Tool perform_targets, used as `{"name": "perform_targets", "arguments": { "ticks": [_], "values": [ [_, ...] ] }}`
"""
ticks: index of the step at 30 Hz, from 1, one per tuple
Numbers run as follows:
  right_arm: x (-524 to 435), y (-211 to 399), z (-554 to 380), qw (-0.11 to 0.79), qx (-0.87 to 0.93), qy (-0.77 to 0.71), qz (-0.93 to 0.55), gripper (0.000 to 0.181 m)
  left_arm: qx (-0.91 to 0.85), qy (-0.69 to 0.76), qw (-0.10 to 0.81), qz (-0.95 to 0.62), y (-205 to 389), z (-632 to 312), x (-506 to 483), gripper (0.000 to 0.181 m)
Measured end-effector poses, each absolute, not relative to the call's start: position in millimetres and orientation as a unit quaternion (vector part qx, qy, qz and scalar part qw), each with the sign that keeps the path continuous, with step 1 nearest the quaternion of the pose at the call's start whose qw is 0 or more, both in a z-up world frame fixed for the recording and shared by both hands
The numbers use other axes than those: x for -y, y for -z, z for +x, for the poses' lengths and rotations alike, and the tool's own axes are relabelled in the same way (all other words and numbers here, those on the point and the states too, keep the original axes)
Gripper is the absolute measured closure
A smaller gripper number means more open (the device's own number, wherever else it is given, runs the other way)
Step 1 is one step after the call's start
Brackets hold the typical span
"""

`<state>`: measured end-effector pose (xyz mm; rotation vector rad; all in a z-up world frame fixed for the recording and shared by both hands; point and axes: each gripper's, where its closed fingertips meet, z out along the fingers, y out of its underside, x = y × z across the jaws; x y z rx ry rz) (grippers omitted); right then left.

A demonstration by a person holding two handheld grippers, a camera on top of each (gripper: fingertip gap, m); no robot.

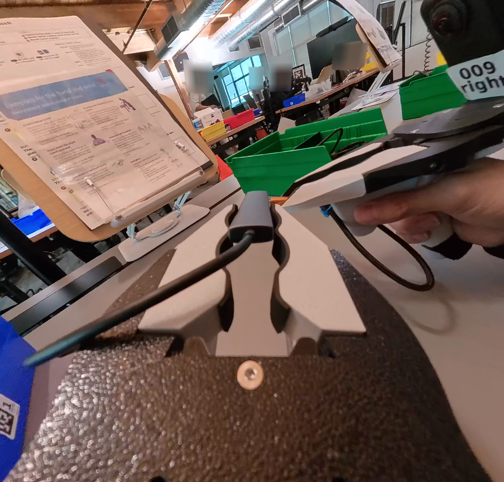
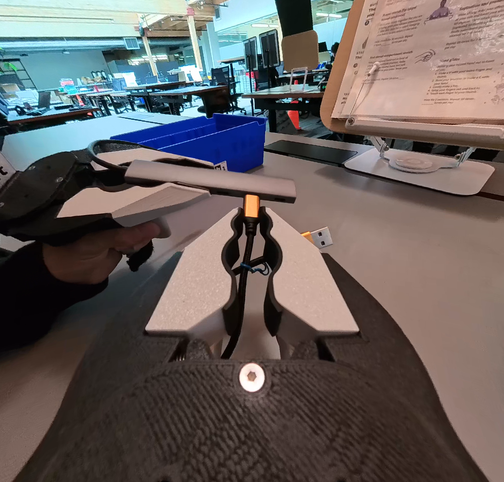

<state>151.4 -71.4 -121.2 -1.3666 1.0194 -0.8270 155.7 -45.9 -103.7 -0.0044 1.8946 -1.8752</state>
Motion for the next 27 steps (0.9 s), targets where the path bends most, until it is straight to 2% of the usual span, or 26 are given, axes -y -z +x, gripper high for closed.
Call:
{"name": "perform_targets", "arguments": {
  "ticks": [7, 8, 9, 11, 13, 18, 21, 25, 27],
  "values": [
    [70, 118, 145, 0.596, -0.441, 0.345, -0.576, 0.170, -0.678, 0.688, 0.258, -0.008, 98, 154, 45, 0.160],
    [68, 125, 139, 0.588, -0.436, 0.335, -0.593, 0.170, -0.650, 0.683, 0.322, -0.090, 90, 185, 23, 0.159],
    [72, 131, 132, 0.585, -0.444, 0.336, -0.589, 0.170, -0.629, 0.695, 0.317, -0.142, 84, 210, 1, 0.160],
    [87, 130, 119, 0.606, -0.463, 0.340, -0.551, 0.170, -0.609, 0.737, 0.244, -0.163, 76, 227, -22, 0.161],
    [102, 122, 116, 0.588, -0.460, 0.363, -0.558, 0.170, -0.609, 0.736, 0.256, -0.144, 76, 222, -23, 0.161],
    [163, 51, 110, 0.411, -0.400, 0.528, -0.626, 0.170, -0.642, 0.721, 0.256, -0.044, 83, 187, 12, 0.161],
    [245, 18, 115, 0.235, -0.383, 0.628, -0.635, 0.170, -0.653, 0.714, 0.250, -0.028, 89, 182, 18, 0.161],
    [334, 11, 137, 0.073, -0.354, 0.642, -0.676, 0.170, -0.656, 0.715, 0.240, -0.039, 93, 188, 15, 0.160],
    [361, 26, 148, 0.022, -0.331, 0.613, -0.717, 0.170, -0.656, 0.716, 0.235, -0.042, 94, 190, 14, 0.160]
  ]
}}
